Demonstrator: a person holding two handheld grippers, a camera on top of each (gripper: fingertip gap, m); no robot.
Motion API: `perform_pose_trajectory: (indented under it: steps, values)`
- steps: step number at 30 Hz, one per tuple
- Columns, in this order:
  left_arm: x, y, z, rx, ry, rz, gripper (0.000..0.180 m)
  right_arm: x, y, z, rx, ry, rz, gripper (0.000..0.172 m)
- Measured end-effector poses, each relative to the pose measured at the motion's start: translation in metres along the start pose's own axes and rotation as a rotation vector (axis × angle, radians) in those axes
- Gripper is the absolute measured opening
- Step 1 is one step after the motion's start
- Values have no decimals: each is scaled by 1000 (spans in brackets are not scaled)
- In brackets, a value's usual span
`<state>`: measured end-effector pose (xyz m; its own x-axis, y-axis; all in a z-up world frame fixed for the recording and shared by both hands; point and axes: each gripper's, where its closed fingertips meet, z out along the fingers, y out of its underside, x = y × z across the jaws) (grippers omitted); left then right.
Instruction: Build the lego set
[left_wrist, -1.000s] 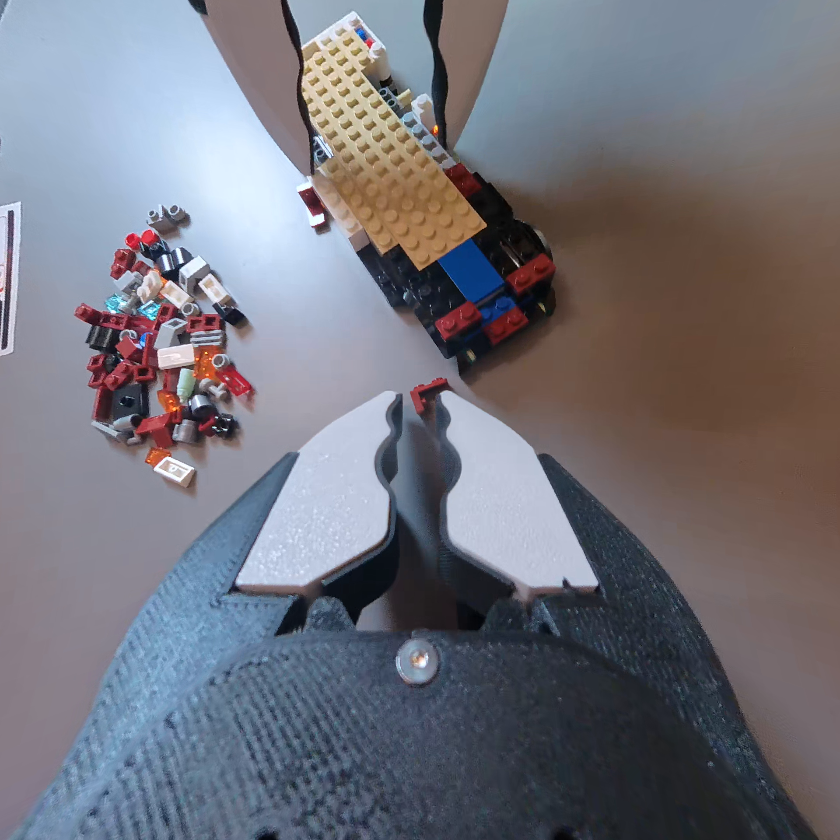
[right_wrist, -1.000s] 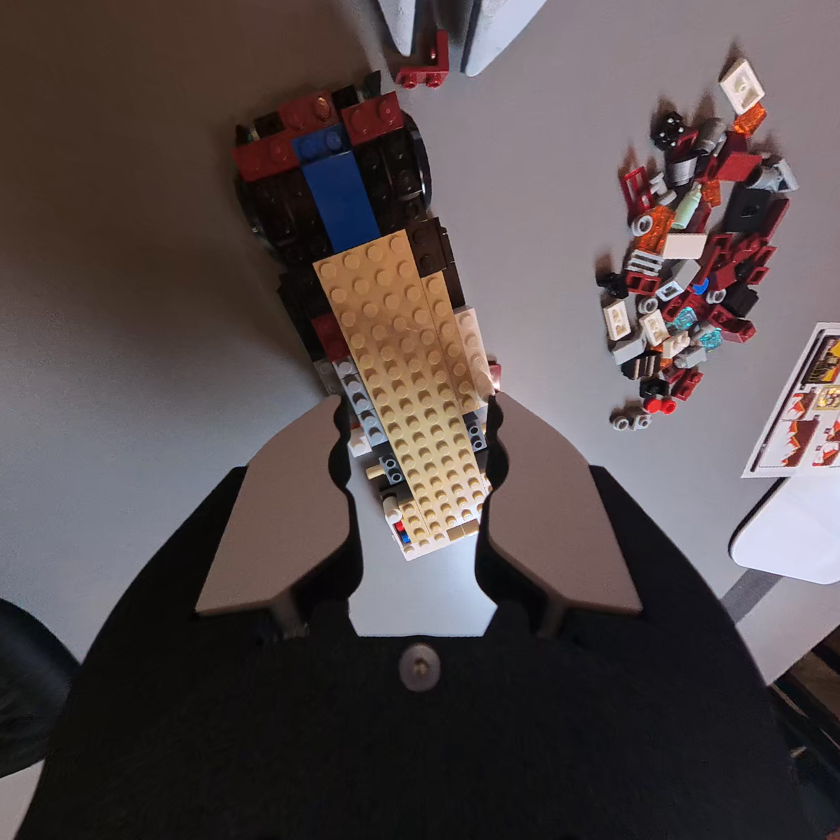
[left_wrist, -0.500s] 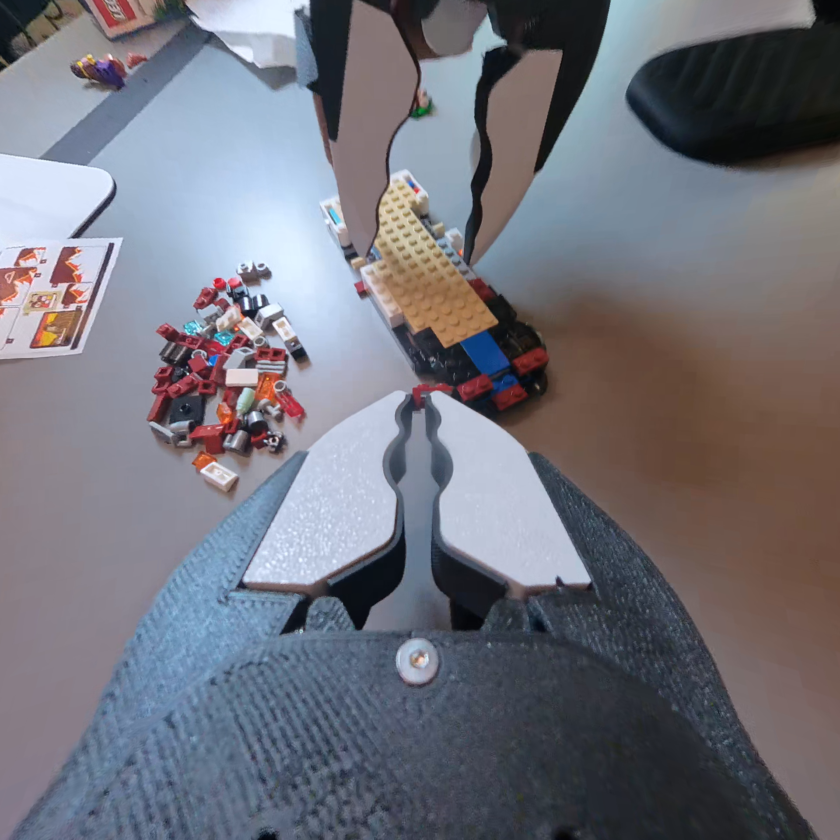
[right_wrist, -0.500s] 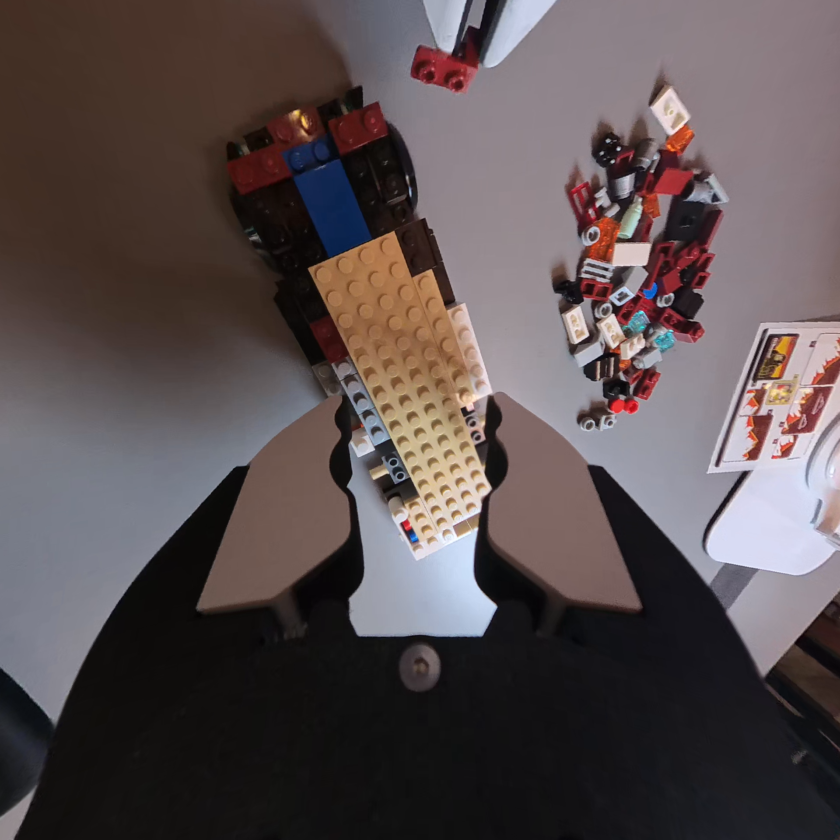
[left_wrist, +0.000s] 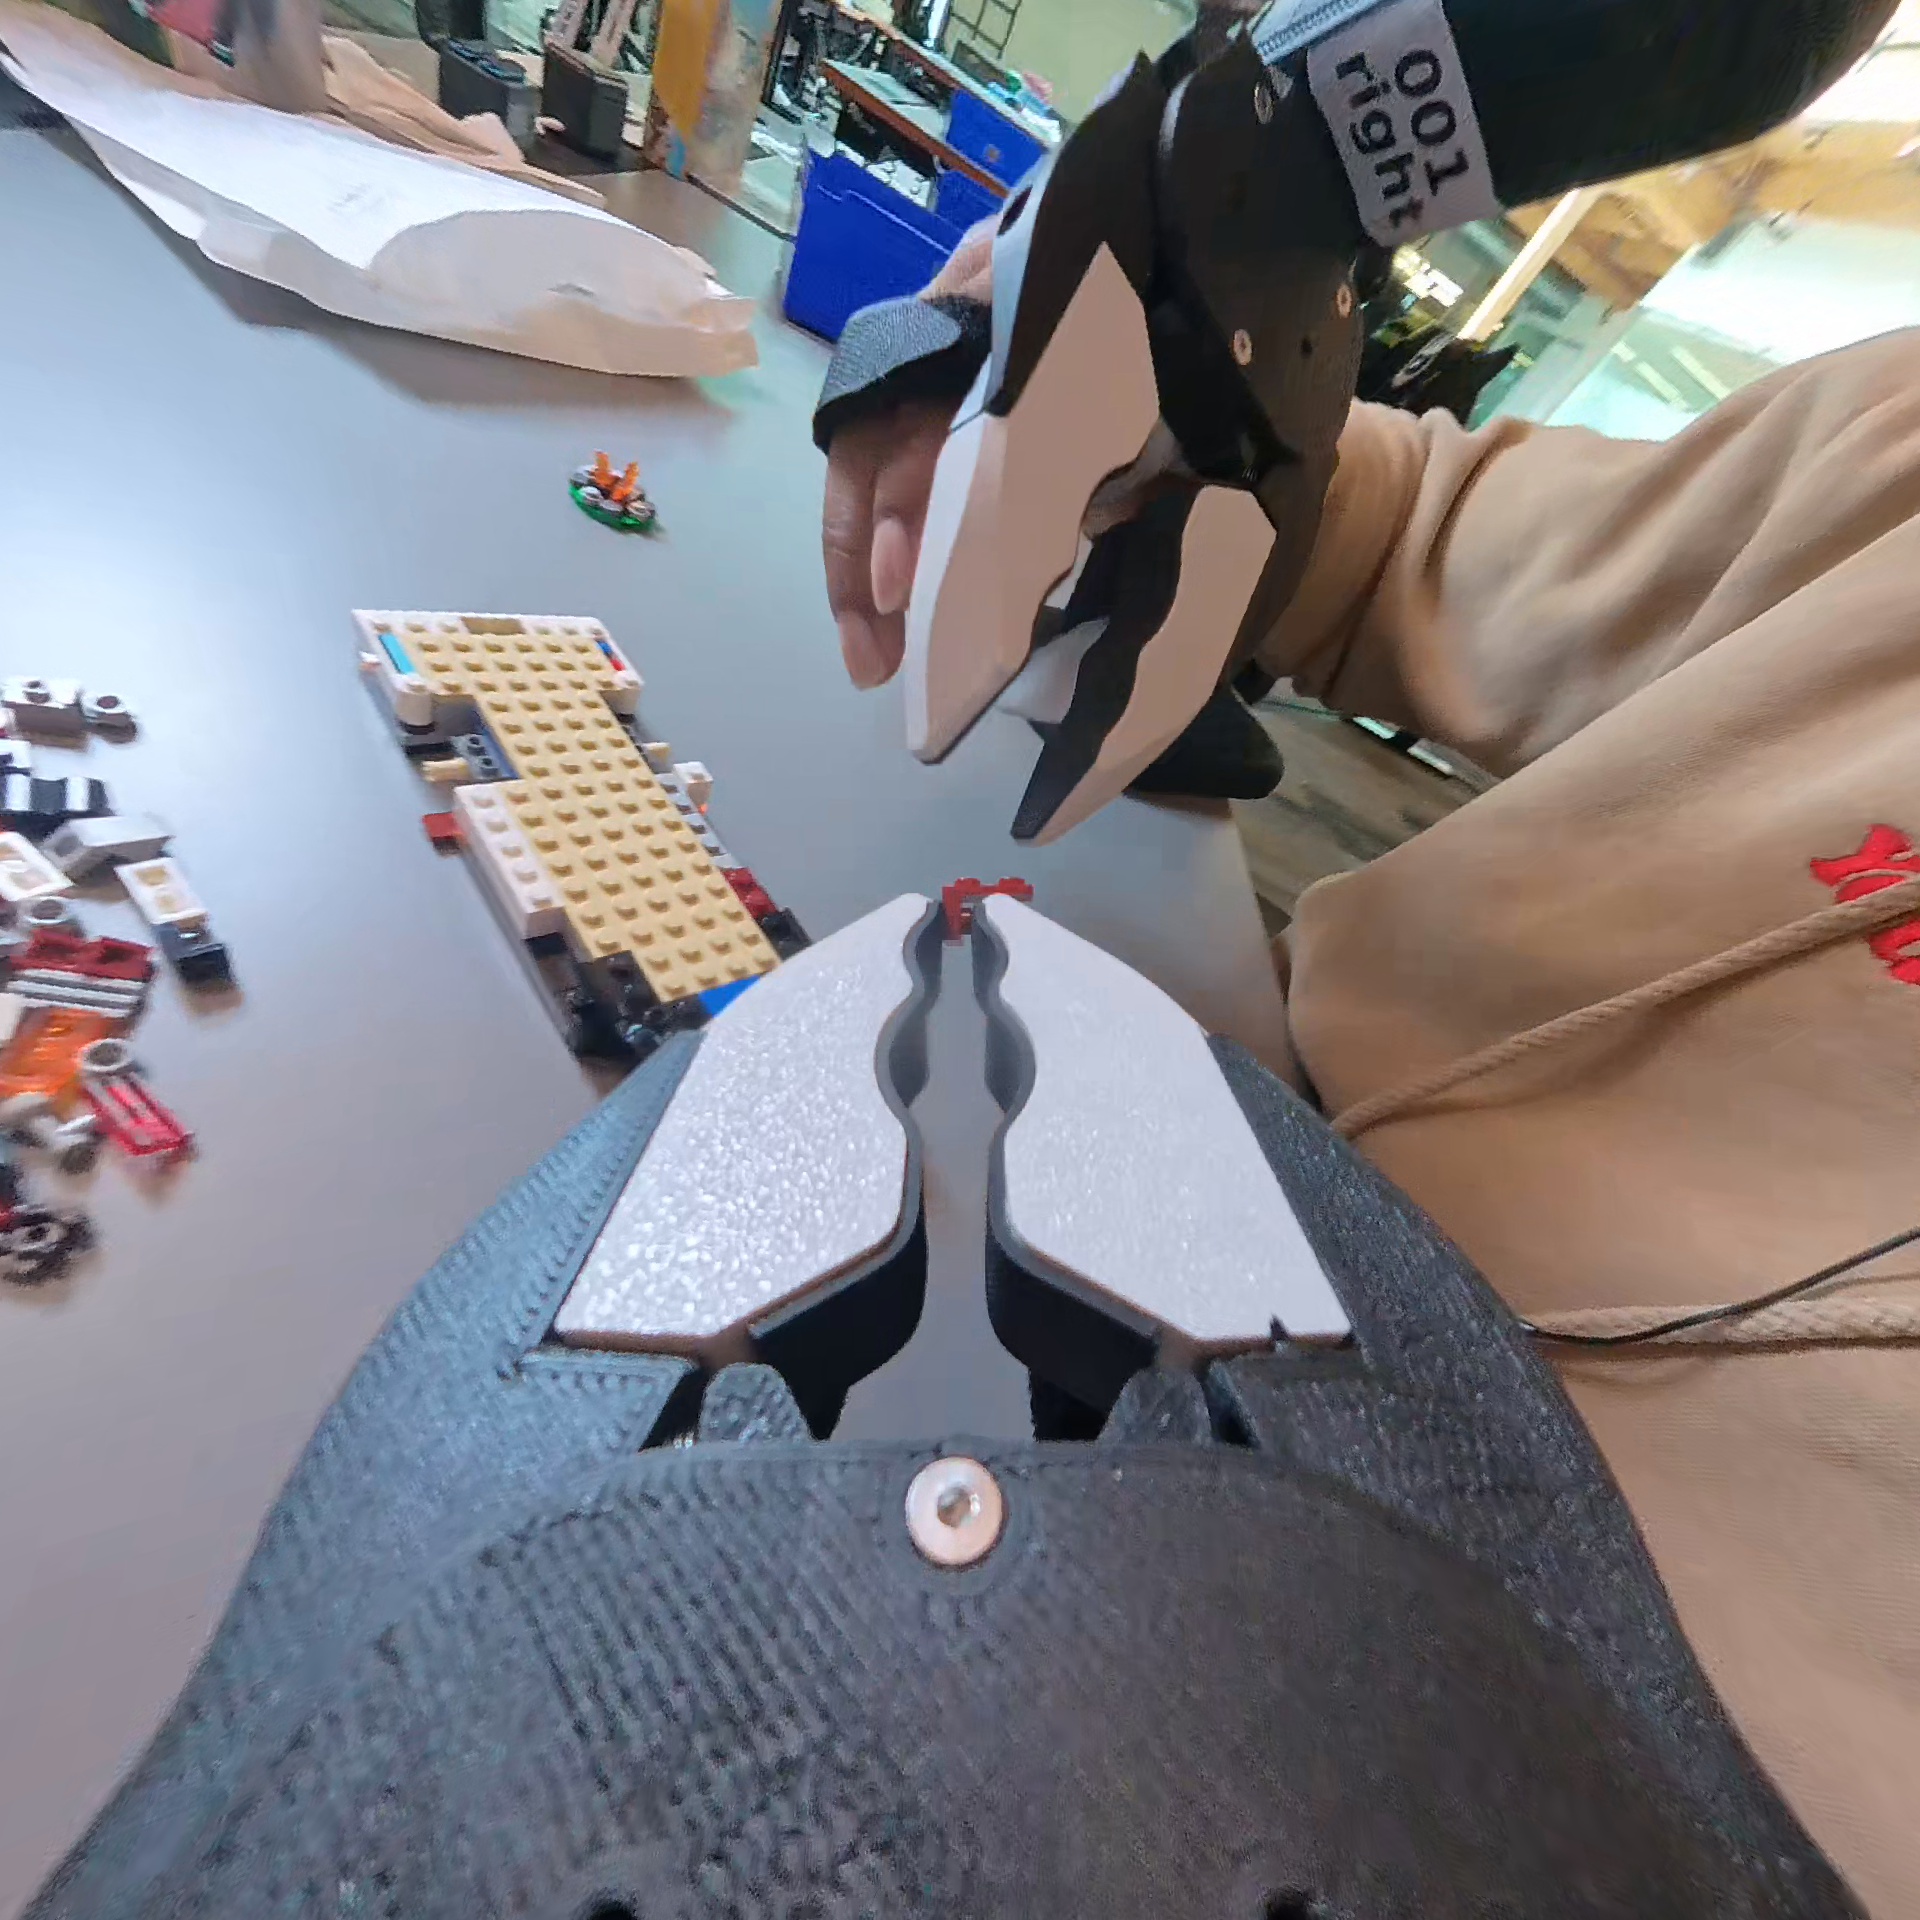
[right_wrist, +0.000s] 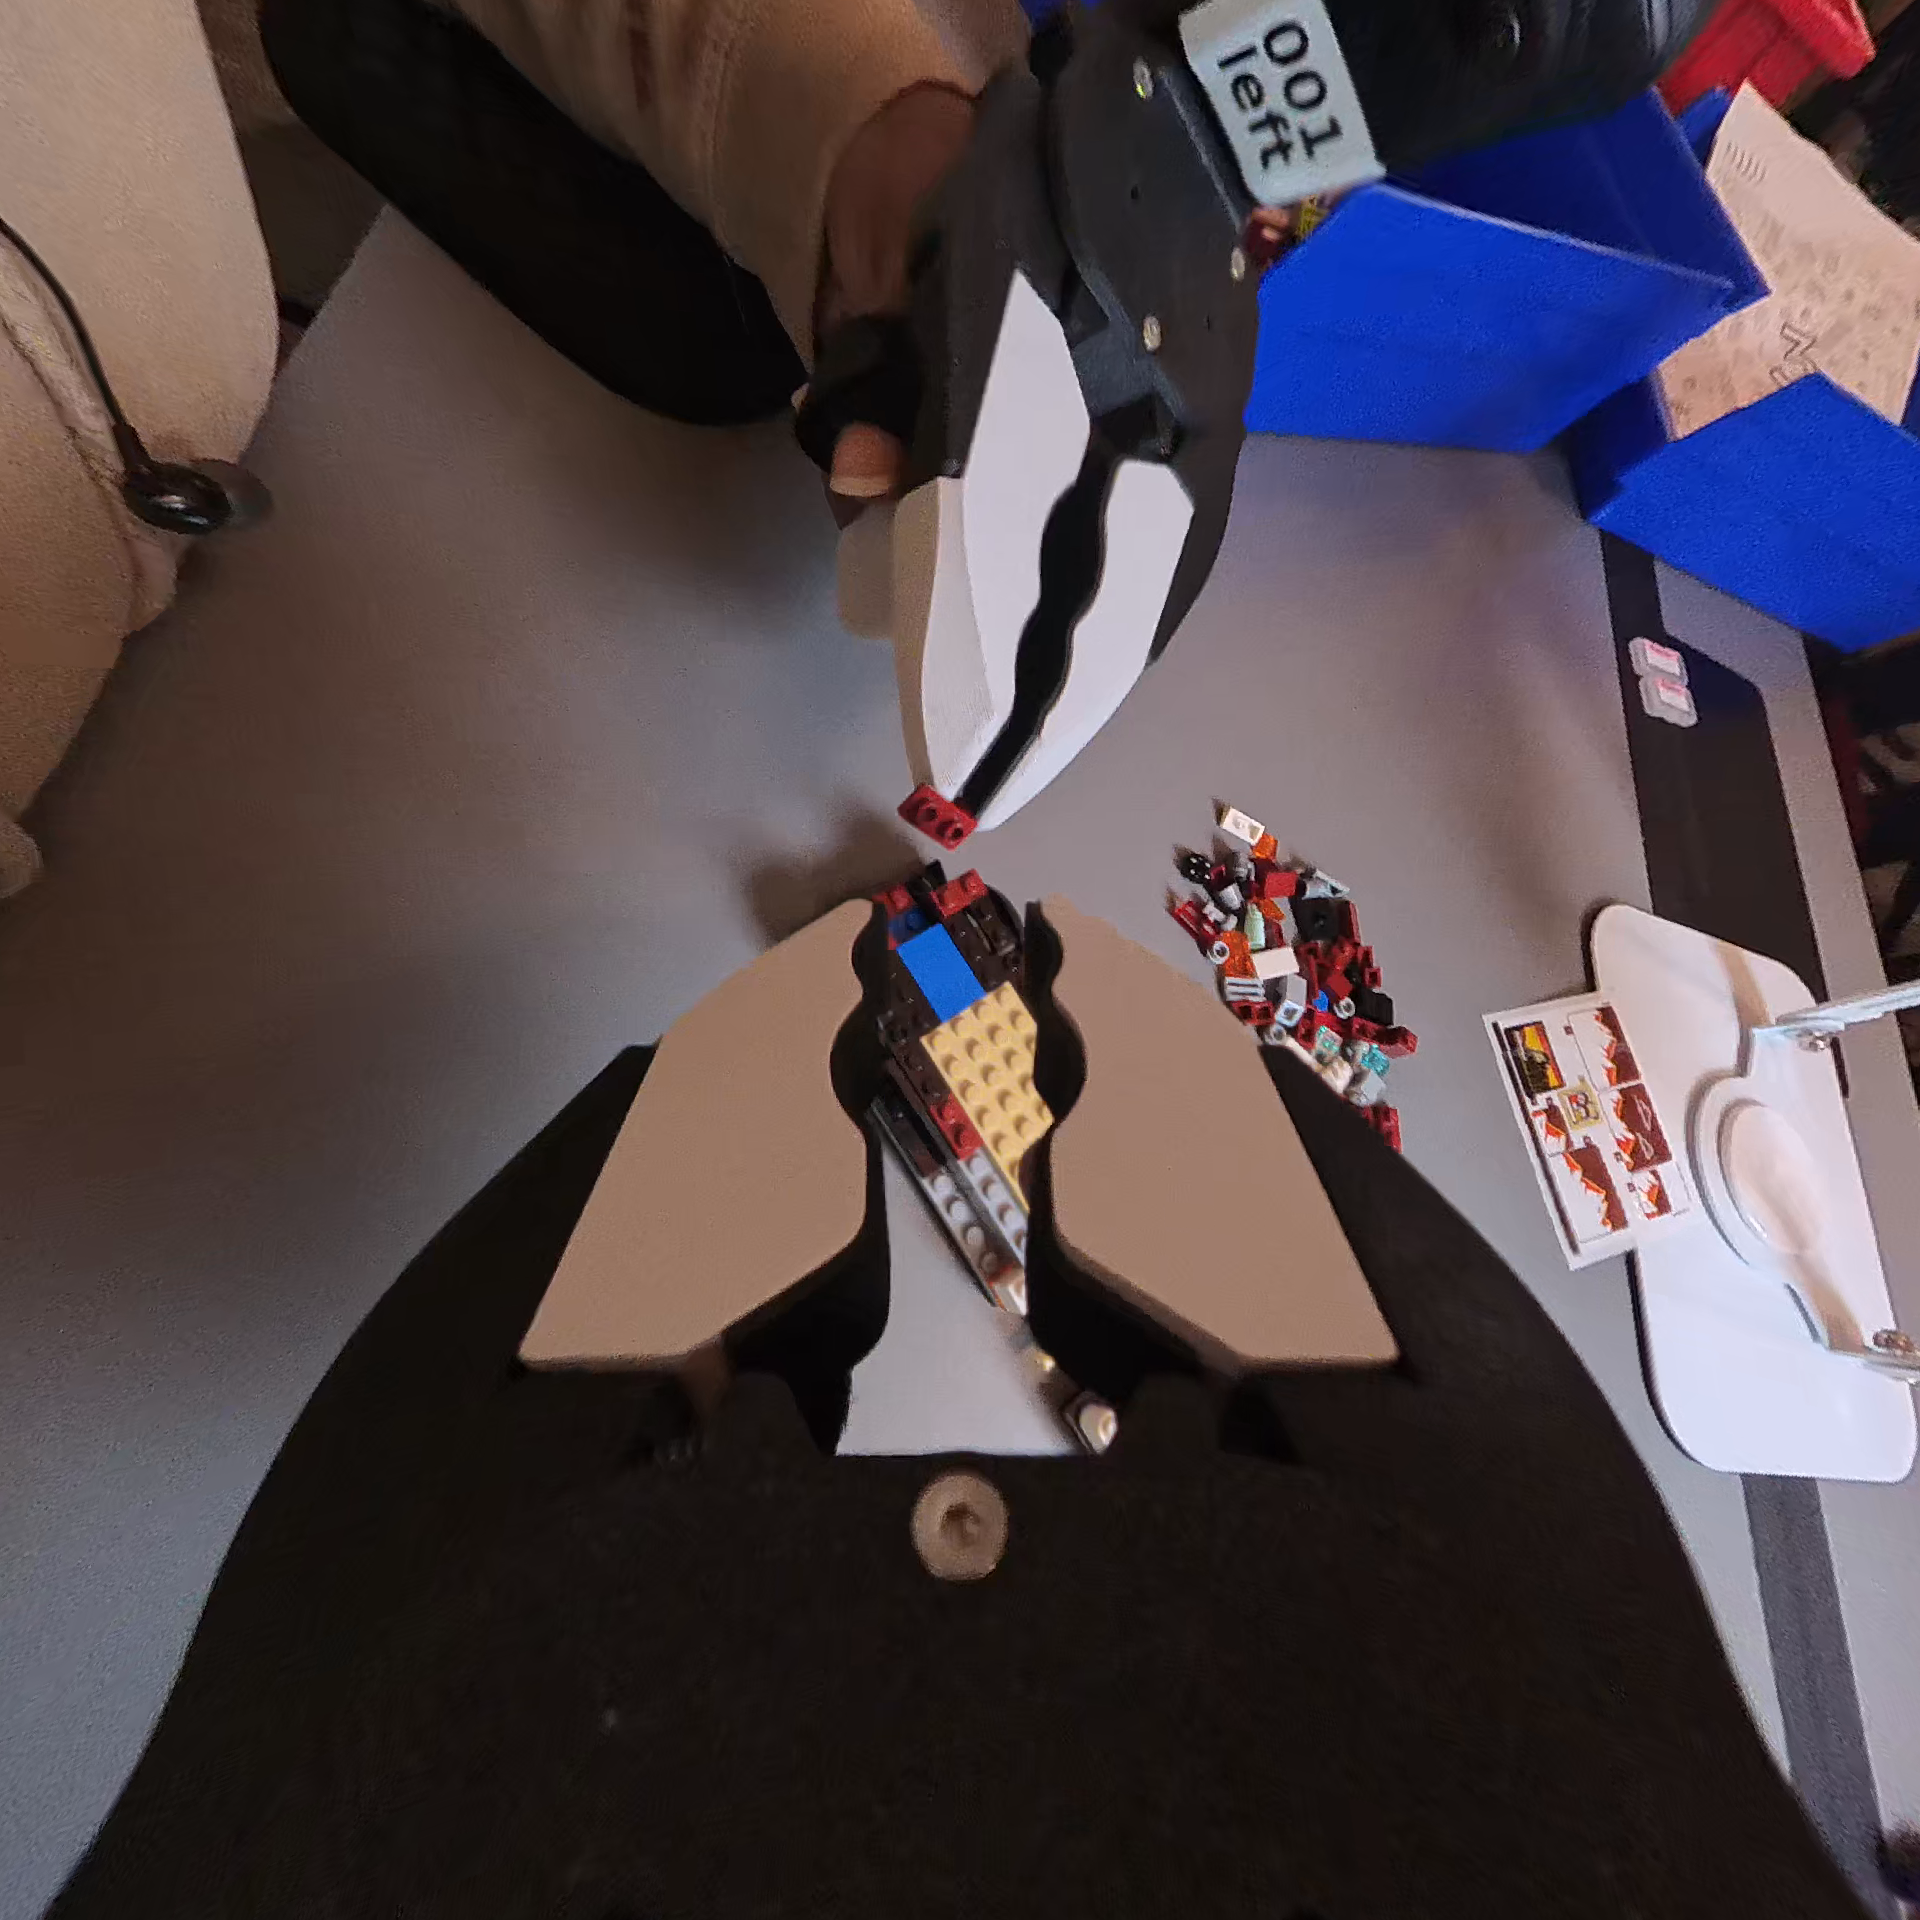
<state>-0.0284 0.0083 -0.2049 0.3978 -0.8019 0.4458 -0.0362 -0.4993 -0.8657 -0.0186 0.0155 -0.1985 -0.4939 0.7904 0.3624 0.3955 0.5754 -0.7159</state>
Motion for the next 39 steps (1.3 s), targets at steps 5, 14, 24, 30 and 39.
perform_pose_trajectory:
  steps: [5, 14, 24, 30, 39]
  values:
    - [7, 1, 6, 7, 47, -44, 6, -7, -8, 2, 22, -18, -19, 22]
    - [7, 0, 5, 18, 59, -63, 5, -7, -9, 5, 25, -42, -11, 17]
    - [8, -3, 2, 37, 88, -101, 5, -5, -10, 2, 30, -40, -15, 20]
    - [10, -4, 2, 40, 106, -122, 5, -8, -19, 6, 29, -54, -85, 19]
    - [9, 1, 4, 15, 122, -168, 5, -12, -16, 13, -8, -27, -174, 9]
